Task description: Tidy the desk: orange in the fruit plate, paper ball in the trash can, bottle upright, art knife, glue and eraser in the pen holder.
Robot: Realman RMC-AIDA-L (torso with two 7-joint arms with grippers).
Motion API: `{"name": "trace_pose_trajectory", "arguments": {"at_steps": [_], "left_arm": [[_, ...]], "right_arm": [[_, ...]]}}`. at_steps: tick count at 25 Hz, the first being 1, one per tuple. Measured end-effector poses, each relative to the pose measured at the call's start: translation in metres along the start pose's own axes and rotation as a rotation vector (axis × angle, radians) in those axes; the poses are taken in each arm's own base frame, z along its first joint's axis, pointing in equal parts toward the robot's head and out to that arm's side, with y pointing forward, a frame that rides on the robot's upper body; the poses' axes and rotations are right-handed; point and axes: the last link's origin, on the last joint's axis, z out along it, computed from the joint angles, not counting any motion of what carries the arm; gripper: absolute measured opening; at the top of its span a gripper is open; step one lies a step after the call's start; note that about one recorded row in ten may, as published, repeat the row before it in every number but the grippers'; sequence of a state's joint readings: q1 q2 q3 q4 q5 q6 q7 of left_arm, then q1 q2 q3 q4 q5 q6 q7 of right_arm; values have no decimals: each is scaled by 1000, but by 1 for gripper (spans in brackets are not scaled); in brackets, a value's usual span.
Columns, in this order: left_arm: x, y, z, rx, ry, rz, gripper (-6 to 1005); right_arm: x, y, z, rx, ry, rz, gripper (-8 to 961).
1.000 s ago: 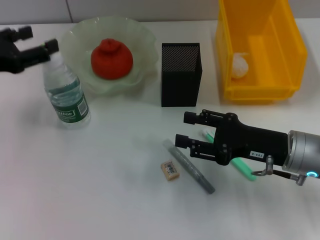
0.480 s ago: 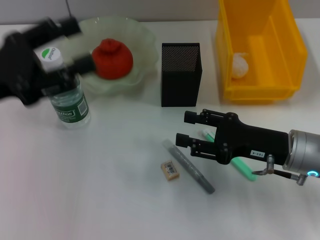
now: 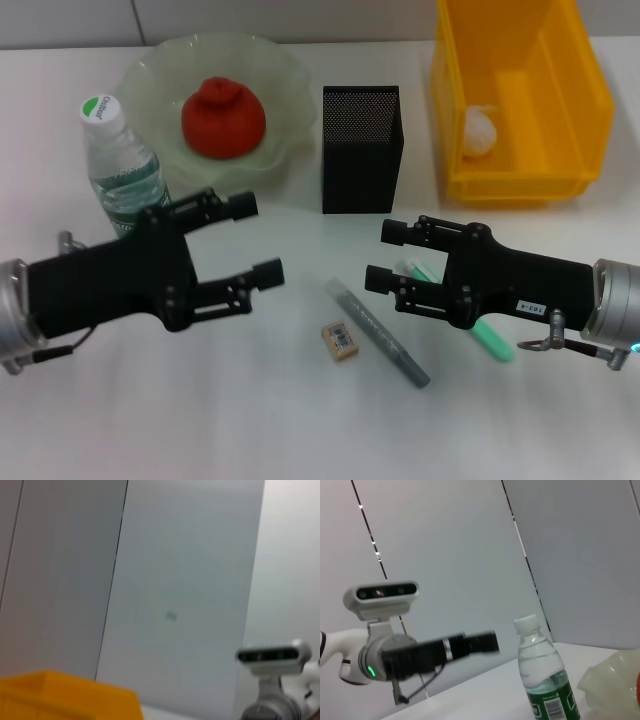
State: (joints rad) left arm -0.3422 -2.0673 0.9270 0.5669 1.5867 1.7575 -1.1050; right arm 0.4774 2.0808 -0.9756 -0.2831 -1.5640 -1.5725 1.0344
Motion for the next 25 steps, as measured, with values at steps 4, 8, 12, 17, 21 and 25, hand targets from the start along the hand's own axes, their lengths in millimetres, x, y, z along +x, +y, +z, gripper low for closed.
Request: {"name": "trace_pose_trajectory", "arguments": {"at_steps": [4,8,12,17,21,25], "left_arm": [[-13,-1,4,15,-55,-19,804],[-20,0,6,25,-60,-20,804],[-24,0,6,37,-69,-16,803],[-25,0,5,46,-70,-22,803],[-32,3,5,61,-69,-61,803],[-34,3,4,70,-66,-63,803]], "right_arm": [[0,0,0,0,-1,-2,671],[-2,-1,0,0,-1,-8,671],[-12,-1,-2,-28,-14,19,671],[-61,-3,-14,-104,-7,56,671],[-107,-1,-20,-124,71,79,671],[-156,-2,-25,-51,177,82,670]]}}
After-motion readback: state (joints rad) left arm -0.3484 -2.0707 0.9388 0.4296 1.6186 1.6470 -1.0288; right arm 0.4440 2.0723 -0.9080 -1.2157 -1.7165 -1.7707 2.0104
